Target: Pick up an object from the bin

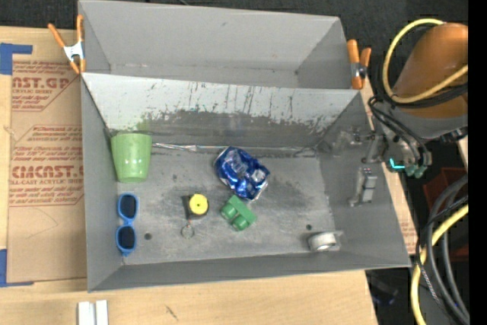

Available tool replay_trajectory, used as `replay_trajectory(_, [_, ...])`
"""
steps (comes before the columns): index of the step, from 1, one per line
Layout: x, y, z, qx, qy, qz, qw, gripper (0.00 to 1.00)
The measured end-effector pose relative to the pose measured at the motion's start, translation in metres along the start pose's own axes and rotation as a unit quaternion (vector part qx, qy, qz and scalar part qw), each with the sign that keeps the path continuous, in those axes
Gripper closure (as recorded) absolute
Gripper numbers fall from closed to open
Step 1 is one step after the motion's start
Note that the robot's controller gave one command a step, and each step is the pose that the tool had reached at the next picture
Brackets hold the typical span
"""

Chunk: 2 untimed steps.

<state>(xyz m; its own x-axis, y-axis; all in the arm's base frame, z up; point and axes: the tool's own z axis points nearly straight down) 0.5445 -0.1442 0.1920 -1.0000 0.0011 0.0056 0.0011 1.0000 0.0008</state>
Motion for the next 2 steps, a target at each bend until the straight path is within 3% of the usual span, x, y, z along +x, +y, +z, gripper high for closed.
replay_trajectory(1, [0.054,0.004,0.122,0.001,-0.0012,-0.213,0.977,0.0])
replay_trajectory(2, [0.063,0.061,0.091,0.0,-0.0034,-0.232,0.9728,0.0])
